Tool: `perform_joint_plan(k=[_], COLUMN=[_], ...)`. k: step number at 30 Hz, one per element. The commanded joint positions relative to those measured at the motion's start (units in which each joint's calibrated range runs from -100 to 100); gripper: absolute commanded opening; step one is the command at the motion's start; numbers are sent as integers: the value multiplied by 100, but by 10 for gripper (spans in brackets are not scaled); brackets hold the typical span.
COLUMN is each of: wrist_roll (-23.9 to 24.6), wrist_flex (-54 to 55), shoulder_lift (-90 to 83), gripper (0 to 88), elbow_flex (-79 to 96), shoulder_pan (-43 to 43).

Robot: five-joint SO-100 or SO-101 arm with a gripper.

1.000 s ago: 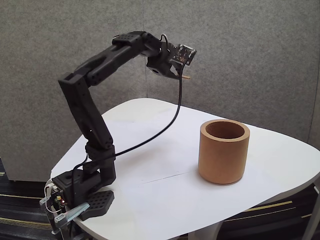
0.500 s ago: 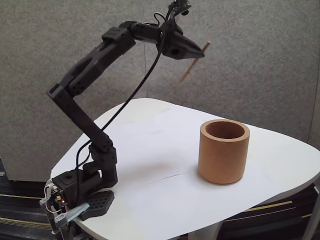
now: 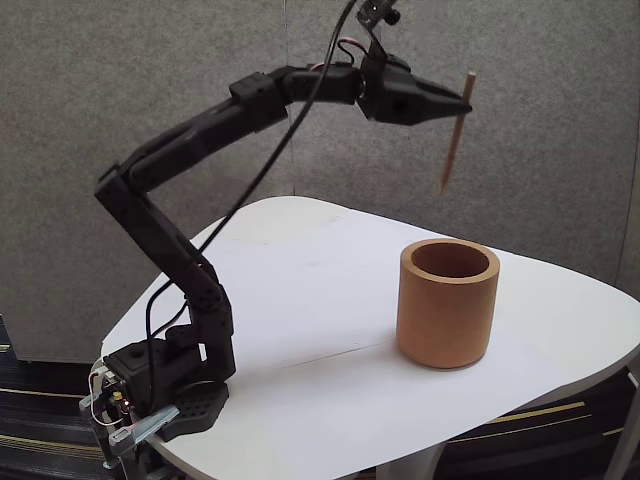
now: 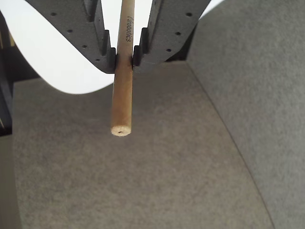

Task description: Grab the pen and put it in the pen holder.

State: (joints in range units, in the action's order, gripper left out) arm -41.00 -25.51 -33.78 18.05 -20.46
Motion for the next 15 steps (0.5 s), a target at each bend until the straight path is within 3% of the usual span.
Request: perform_joint_plan(k=[1, 10, 15], wrist_roll=[-119, -130, -625], wrist_flex=[771, 1229, 1237], shoulder_lift=[-155, -155, -155], gripper=[6, 6, 6], elbow_flex=[695, 1661, 2329], shoulder_pan=[-70, -129, -334])
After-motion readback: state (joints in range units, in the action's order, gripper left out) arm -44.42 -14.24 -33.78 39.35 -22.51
